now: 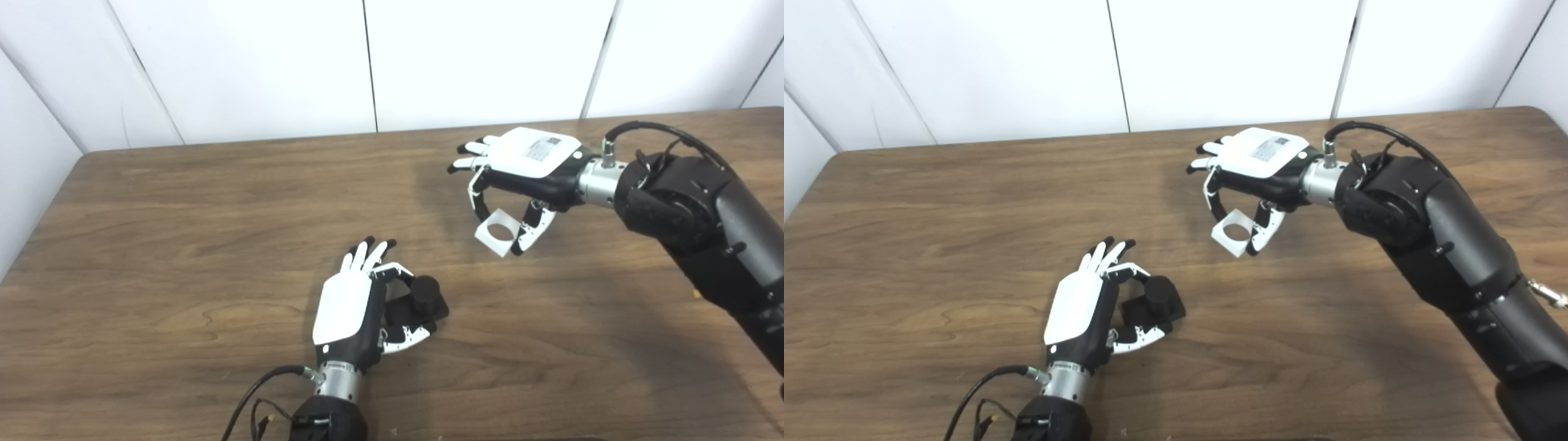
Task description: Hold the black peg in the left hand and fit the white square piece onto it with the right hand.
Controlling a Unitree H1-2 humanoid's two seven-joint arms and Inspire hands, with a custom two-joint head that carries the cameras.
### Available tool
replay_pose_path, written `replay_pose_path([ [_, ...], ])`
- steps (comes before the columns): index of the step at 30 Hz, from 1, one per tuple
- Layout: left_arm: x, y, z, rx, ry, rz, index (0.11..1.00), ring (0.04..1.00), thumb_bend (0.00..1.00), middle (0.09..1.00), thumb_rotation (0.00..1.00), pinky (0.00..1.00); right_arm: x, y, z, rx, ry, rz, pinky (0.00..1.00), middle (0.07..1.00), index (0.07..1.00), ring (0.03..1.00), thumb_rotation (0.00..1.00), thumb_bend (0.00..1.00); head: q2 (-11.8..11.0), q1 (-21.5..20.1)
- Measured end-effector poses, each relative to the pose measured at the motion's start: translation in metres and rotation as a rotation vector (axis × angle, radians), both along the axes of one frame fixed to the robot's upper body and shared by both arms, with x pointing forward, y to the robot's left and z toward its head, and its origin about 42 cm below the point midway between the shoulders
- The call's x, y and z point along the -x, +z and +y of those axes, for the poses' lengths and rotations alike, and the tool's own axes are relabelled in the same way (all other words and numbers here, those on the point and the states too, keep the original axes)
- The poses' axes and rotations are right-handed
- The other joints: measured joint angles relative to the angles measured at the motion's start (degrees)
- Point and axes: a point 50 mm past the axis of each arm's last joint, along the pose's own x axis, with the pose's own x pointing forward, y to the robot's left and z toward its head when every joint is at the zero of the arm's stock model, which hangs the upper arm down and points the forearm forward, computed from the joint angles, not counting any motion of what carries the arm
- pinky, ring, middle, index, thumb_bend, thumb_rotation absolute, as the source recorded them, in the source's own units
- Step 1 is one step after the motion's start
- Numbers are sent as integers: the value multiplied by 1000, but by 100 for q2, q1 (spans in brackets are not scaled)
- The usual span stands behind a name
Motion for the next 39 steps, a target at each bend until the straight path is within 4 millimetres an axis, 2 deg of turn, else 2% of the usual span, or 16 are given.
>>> replay_pose_path([
  [14,0,-1,0,-1,0,-9,493,1000,518,929,56,1000,32,15,32,-1,109,-1,1000,936,490,1000,146,525,26,9],
  [39,0,0,-1,-21,-1,-18,493,1000,518,918,56,1000,43,7,73,-32,204,32,1000,950,490,1000,150,524,35,-9],
])
